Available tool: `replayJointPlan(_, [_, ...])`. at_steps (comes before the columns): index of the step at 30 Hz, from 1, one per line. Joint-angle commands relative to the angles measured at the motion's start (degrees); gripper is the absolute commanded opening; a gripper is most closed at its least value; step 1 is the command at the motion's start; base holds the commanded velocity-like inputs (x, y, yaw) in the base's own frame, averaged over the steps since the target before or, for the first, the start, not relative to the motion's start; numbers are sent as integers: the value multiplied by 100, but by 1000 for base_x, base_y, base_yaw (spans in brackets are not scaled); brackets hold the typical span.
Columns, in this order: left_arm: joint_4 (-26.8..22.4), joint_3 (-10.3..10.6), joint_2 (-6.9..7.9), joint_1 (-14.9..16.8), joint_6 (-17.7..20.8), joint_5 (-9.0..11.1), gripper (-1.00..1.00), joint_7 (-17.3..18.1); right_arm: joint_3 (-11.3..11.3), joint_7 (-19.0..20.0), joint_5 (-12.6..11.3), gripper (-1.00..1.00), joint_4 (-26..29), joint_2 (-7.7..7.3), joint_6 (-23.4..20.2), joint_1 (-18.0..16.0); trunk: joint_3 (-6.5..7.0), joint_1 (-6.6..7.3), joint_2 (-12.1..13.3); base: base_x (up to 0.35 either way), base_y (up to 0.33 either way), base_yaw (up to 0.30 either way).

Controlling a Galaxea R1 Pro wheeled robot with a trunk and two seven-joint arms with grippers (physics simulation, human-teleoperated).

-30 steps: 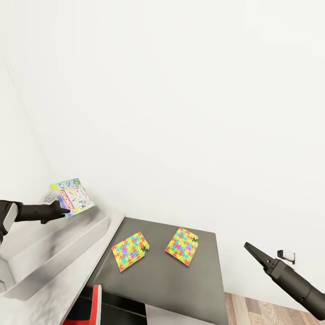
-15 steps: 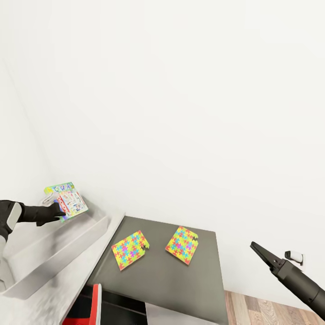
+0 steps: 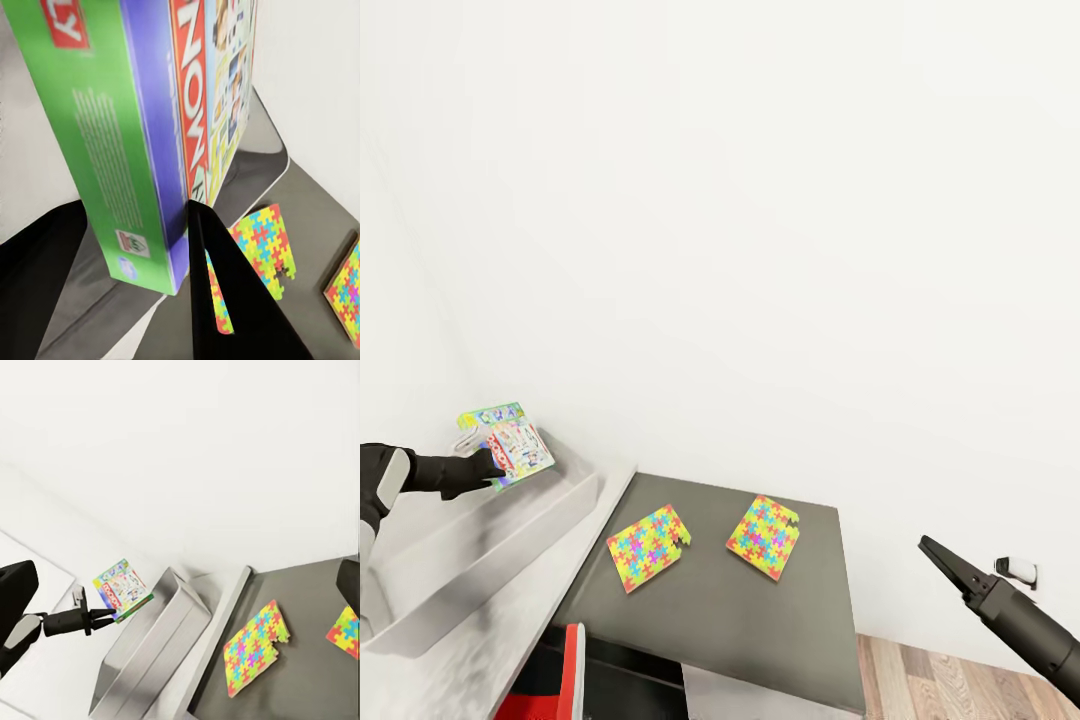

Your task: Put all the toys in the child's room - the three board games (two on the bed and one on the table), the two jigsaw puzzles on the table, and the tennis ball on the table - inside the toy box on the table in the child's room.

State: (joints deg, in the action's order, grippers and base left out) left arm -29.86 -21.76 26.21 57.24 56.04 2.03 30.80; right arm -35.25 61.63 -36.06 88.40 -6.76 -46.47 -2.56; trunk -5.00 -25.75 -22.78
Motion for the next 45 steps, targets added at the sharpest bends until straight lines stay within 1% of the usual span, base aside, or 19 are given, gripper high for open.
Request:
replayJointPlan(1, [-2,-22,-2,7,43,24,-100,-5,-31,26,-18,100,2,-1,-33,1,-23,-3,-14,0,0,0])
replayJointPlan(4, [-2,-22,-2,7,40,23,-100,-10,-171,217,-18,100,7,-1,-33,60,-51,-3,-14,0,0,0])
replayJointPlan(5, [-2,-22,-2,7,40,22,-100,-11,-243,374,-17,100,8,-1,-30,112,-60,-3,-14,0,0,0])
replayJointPlan(7, [-2,-22,-2,7,39,21,-100,-12,-320,541,-15,100,9,-2,-26,161,-79,-3,-14,0,0,0])
replayJointPlan(9, [-2,-22,-2,7,39,18,-100,-12,-507,802,-8,100,5,-18,-23,213,-97,-3,-14,0,0,0])
replayJointPlan(14, [-2,-22,-2,7,53,24,-100,-13,-683,968,-2,100,-3,-39,-21,246,-144,-3,-14,0,0,0])
replayJointPlan(31, [-59,-22,7,7,90,42,-100,8,-720,1009,3,100,-24,-45,-13,254,-302,-3,-14,0,0,0])
replayJointPlan(45, [-72,-29,22,7,96,65,-100,95,-727,1017,3,100,-32,-48,-11,253,-433,-3,-14,0,0,0])
